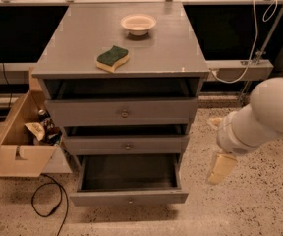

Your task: Close bottom drawer

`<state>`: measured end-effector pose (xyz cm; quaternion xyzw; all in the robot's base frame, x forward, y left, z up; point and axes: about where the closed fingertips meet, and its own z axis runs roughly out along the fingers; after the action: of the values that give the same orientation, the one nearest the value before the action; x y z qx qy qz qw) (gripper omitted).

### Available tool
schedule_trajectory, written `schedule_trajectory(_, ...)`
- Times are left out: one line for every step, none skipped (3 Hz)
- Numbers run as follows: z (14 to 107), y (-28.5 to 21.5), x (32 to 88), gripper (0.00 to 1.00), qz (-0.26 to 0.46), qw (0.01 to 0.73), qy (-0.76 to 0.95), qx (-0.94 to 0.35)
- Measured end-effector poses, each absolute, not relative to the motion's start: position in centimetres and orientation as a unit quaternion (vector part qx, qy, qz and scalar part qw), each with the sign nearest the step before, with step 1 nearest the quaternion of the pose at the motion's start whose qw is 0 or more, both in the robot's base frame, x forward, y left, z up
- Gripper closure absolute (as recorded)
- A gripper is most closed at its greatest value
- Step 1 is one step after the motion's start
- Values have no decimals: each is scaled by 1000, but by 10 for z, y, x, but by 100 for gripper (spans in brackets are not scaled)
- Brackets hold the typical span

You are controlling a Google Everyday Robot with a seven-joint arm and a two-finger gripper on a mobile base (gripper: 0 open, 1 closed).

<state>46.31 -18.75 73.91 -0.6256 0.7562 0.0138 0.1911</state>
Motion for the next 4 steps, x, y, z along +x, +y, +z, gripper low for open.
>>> schedule_trajectory(652, -184, 502, 0, 4, 187, 725, -663)
schedule_trajectory(655, -184, 501, 0, 4, 186, 725, -663)
schedule_trajectory(613, -186, 499, 0, 18, 185, 716, -672)
schedule_trajectory(533, -187, 497, 0, 40, 180, 702, -688)
